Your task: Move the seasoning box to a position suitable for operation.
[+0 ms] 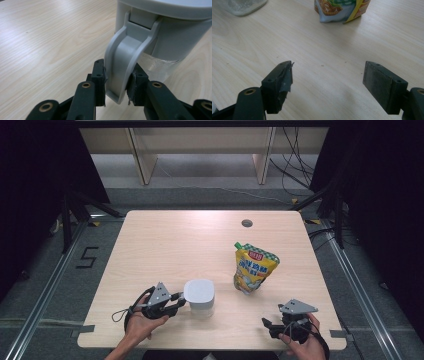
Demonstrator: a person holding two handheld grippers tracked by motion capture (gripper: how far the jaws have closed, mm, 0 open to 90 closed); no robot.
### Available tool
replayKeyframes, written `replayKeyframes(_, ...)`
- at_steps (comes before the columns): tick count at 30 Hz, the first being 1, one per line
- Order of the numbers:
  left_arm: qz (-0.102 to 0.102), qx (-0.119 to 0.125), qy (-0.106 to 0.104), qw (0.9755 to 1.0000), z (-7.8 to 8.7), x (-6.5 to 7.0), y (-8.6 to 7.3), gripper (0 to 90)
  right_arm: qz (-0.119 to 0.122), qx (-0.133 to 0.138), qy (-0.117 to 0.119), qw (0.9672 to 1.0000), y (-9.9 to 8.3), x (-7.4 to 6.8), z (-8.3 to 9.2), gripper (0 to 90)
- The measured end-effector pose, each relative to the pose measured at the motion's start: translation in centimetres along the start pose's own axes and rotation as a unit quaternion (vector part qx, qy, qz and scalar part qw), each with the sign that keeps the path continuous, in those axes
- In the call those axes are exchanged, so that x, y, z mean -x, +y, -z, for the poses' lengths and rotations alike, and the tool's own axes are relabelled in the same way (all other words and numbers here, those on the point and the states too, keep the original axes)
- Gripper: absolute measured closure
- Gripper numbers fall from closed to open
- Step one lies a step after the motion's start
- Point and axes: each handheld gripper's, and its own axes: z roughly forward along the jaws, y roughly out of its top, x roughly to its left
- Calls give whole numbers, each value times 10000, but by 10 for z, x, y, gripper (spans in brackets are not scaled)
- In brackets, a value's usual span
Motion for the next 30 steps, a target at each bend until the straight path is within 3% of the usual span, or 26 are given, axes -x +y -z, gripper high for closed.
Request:
replayKeyframes(2, 42, -40, -13, 10000, -2, 5, 2, 701, 47, -11, 4, 10000, 0, 1, 0, 249)
replayKeyframes(5, -123, -27, -142, 9998, -5, 9, 4, 700, 42, 17, 29, 10000, 1, 1, -1, 248)
replayKeyframes(7, -58, -10, -189, 9998, -8, 13, 5, 701, 41, 20, 32, 10000, 1, 0, -1, 248)
replayKeyframes(12, -136, -35, -271, 9995, -11, 18, 8, 700, -32, -75, 25, 10000, 2, -1, 0, 249)
replayKeyframes(13, -48, -40, -272, 9996, -11, 19, 7, 698, -42, -67, 34, 10000, 2, -1, 0, 249)
replayKeyframes(15, -188, -17, -354, 9992, -12, 17, 8, 693, -68, -84, 33, 9999, 1, -2, 0, 249)
replayKeyframes(16, -2, -22, -338, 9994, -12, 19, 7, 690, -31, -75, 31, 10000, 2, -1, 0, 249)
replayKeyframes(17, -82, 37, -449, 9989, -12, 16, 8, 680, -27, -76, 33, 10000, 2, -1, 0, 249)
replayKeyframes(19, 136, 48, -473, 9988, -10, 18, 8, 585, -35, -57, 44, 10000, 1, -2, 0, 249)
replayKeyframes(20, 41, 60, -493, 9988, -10, 18, 9, 532, 73, -19, 49, 10000, 1, 0, -1, 249)
replayKeyframes(24, -142, 70, -533, 9985, -1, 18, 14, 419, 88, -8, 34, 10000, 1, -2, -1, 249)
replayKeyframes(25, -48, 103, -567, 9983, 1, 19, 15, 395, 159, -4, 51, 9999, 0, -2, -1, 249)
replayKeyframes(27, -78, 124, -630, 9979, 6, 17, 18, 368, 161, -41, 60, 9998, 0, -1, -1, 249)
replayKeyframes(30, -58, 178, -668, 9976, 15, 15, 22, 346, 24, -49, 79, 10000, -1, -1, 1, 249)
